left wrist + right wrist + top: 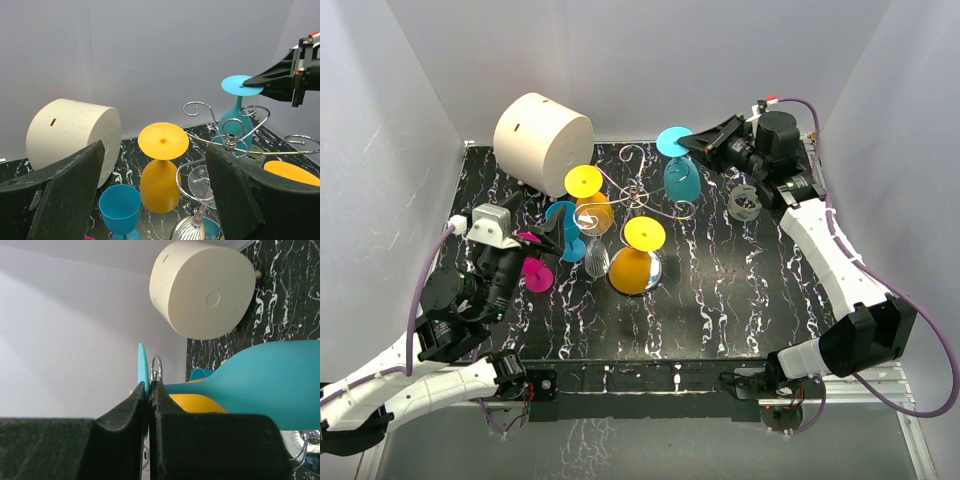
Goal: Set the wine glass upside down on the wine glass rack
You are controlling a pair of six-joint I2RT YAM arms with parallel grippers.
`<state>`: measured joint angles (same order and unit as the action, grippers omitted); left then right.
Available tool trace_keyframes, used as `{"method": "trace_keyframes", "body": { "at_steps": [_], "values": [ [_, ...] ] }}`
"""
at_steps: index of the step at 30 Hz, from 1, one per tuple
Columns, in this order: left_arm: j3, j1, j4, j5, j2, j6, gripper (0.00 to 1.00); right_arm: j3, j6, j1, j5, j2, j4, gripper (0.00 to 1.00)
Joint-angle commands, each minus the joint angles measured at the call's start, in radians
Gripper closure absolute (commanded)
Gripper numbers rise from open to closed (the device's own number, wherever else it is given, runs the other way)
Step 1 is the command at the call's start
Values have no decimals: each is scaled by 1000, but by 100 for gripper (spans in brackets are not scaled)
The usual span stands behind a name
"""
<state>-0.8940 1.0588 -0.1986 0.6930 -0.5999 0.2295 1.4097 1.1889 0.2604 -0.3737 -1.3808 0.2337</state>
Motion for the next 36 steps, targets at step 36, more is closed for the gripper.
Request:
{"method": "trace_keyframes", "body": {
  "at_steps": [36],
  "values": [
    [12, 4, -38, 11, 3, 15, 18, 49, 0, 162, -11, 34, -33, 100]
  ]
}}
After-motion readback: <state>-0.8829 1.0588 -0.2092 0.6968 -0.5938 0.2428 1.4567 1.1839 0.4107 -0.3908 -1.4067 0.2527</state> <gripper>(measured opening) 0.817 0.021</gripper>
